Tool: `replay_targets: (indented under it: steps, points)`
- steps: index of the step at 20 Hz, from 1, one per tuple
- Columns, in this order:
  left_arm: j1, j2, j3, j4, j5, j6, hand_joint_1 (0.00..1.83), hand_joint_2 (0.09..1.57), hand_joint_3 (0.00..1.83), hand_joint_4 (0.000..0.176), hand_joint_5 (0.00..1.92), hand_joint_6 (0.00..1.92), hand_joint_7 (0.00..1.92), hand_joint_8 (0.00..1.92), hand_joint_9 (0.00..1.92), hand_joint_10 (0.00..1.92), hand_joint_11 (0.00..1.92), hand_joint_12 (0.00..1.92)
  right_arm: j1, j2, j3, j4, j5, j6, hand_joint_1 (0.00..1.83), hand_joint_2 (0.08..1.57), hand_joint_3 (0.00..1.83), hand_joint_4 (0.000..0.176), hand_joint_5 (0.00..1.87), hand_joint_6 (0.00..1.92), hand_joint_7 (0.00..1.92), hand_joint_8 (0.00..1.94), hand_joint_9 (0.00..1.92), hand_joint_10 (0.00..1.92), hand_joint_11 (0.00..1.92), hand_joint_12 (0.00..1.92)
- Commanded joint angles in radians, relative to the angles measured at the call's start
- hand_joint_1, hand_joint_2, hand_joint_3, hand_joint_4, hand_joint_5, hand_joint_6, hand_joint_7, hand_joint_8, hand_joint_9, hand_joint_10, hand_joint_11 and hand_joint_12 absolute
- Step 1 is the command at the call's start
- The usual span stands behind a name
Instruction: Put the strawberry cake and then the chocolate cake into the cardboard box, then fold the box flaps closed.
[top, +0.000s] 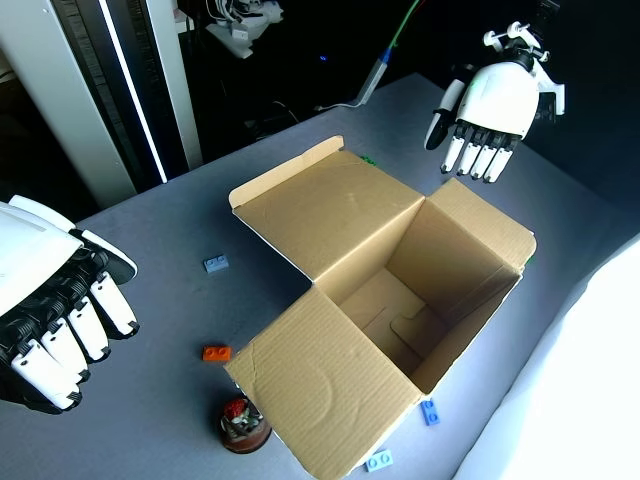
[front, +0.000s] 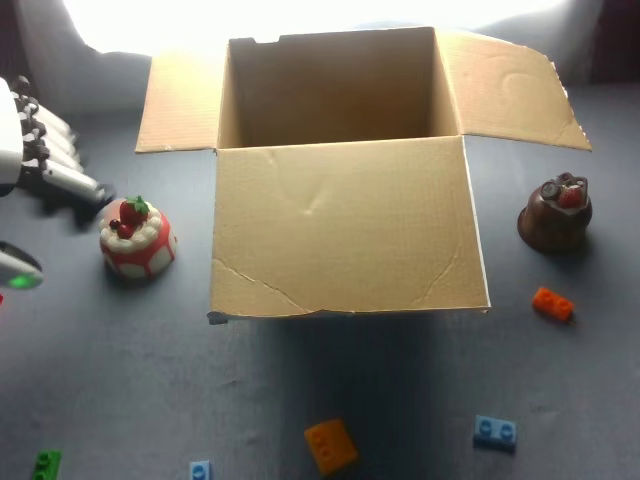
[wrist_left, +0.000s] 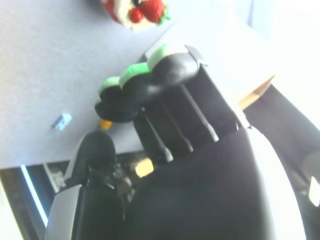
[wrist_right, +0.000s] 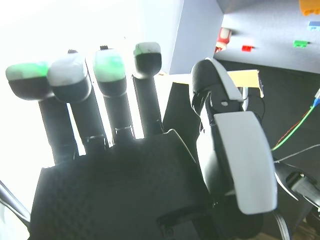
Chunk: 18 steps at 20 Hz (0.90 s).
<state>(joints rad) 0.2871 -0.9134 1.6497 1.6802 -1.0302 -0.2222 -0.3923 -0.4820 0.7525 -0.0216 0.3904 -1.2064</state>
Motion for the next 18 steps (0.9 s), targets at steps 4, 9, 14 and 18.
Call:
replay_targets:
  steps: [4,9,14,18]
  points:
    - [-0.003,0.007,0.002,-0.052,-0.018,0.001,0.24,1.23,0.0,0.047,0.09,0.0,0.18,0.0,0.24,0.0,0.04,0.65,0.006,0.011,0.004,0.009,0.115,-0.004,0.11,1.25,0.0,0.0,0.12,0.08,0.1,0.0,0.02,0.21,0.0,0.41]
    - [-0.001,0.007,-0.001,-0.03,-0.019,0.005,0.32,1.21,0.0,0.056,0.09,0.0,0.15,0.0,0.2,0.0,0.01,0.65,0.005,0.011,0.004,0.009,0.115,-0.007,0.16,1.23,0.0,0.0,0.15,0.04,0.13,0.0,0.06,0.18,0.0,0.44]
    - [-0.008,0.007,-0.038,-0.009,-0.003,0.005,0.59,1.01,0.0,0.053,0.06,0.0,0.08,0.0,0.13,0.0,0.0,0.55,0.005,0.01,0.004,0.009,0.115,-0.007,0.24,1.15,0.0,0.0,0.11,0.01,0.12,0.01,0.07,0.14,0.0,0.43]
    - [-0.044,-0.003,-0.081,0.029,0.038,-0.003,0.89,0.96,0.0,0.05,0.0,0.0,0.04,0.0,0.1,0.0,0.0,0.44,0.005,0.009,0.004,0.009,0.116,-0.009,0.43,1.1,0.0,0.0,0.08,0.0,0.08,0.0,0.04,0.11,0.0,0.35]
